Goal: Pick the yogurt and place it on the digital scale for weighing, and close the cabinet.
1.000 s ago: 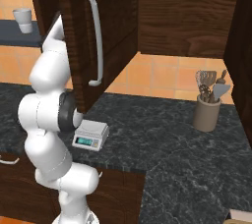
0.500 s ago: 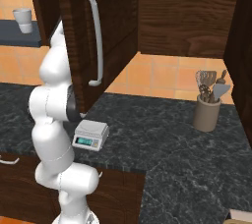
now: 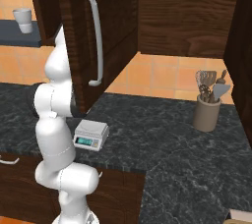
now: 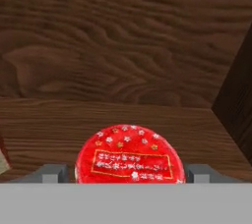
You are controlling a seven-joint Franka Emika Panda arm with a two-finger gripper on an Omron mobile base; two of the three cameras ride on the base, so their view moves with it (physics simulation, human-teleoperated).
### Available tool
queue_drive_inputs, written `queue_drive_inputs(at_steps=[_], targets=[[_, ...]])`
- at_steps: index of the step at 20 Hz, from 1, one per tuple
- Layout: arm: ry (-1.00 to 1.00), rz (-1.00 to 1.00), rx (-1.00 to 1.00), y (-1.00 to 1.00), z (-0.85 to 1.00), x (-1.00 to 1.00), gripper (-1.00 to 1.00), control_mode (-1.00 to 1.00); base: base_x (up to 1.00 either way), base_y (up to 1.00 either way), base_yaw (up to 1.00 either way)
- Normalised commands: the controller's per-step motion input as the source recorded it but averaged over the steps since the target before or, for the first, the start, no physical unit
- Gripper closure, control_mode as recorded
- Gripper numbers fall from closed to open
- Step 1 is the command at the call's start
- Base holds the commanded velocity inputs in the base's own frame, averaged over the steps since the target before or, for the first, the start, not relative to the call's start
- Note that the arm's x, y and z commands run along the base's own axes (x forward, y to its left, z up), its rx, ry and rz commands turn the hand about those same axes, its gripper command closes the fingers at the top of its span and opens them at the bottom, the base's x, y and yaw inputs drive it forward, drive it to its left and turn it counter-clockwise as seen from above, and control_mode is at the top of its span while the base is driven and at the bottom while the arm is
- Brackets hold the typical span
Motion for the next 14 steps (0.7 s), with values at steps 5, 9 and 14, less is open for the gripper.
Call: queue_drive_inputs(at_steps=[5, 9, 14], targets=[[0.00, 0.00, 0.00, 0.00, -0.15, 0.01, 1.00, -1.00, 0.00, 0.00, 0.00], [-0.15, 0.00, 0.00, 0.00, 0.00, -0.24, 1.00, -1.00, 0.00, 0.00, 0.00], [-0.22, 0.00, 0.00, 0.10, 0.06, -0.66, 1.00, -1.00, 0.00, 0.00, 0.00]])
